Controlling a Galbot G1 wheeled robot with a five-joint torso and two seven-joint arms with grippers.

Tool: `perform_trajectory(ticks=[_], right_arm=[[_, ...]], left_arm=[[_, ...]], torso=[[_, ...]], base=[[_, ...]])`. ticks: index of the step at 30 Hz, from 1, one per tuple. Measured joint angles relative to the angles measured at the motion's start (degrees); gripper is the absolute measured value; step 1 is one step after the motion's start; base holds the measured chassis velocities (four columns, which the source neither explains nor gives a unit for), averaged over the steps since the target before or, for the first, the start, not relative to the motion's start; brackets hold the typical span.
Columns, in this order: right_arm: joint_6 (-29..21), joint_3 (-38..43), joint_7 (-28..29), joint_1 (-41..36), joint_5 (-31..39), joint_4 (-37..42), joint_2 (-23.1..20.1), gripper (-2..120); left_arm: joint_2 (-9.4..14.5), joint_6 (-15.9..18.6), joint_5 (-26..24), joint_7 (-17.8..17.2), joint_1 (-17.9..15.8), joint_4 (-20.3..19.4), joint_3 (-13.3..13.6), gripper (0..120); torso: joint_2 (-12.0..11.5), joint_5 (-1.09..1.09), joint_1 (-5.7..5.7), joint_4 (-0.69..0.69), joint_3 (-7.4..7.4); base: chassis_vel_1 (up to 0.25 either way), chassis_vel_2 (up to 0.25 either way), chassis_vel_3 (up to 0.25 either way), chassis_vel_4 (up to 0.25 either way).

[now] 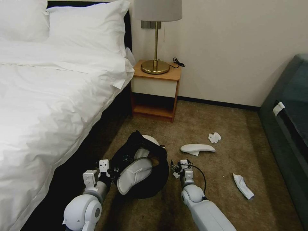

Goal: Pick up the trash bin, then pick up the garbage on the floor and place it into the trash bin.

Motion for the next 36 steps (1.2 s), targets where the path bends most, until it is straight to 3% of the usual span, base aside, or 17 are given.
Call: perform_trajectory(ticks=[17, 36], right_arm=[[1.9, 2.4, -1.3, 1.2, -2.4, -7.0, 1.3, 100], [3.4, 2.9, -1.9, 0.6, -3.8, -9.7, 2.3, 100]], left_arm=[[-0.1, -0.4, 0.7, 0.5, 0.8, -0.8, -0.2, 0], [0.1, -0.4, 0.9, 0.8, 0.9, -1.7, -0.8, 0]], torso=[[0.0, 0.0, 0.0, 0.0, 0.0], [0.0, 0.0, 0.0, 0.0, 0.0]], base=[[0.0, 0.0, 0.0, 0.0], [0.0, 0.0, 0.0, 0.0]])
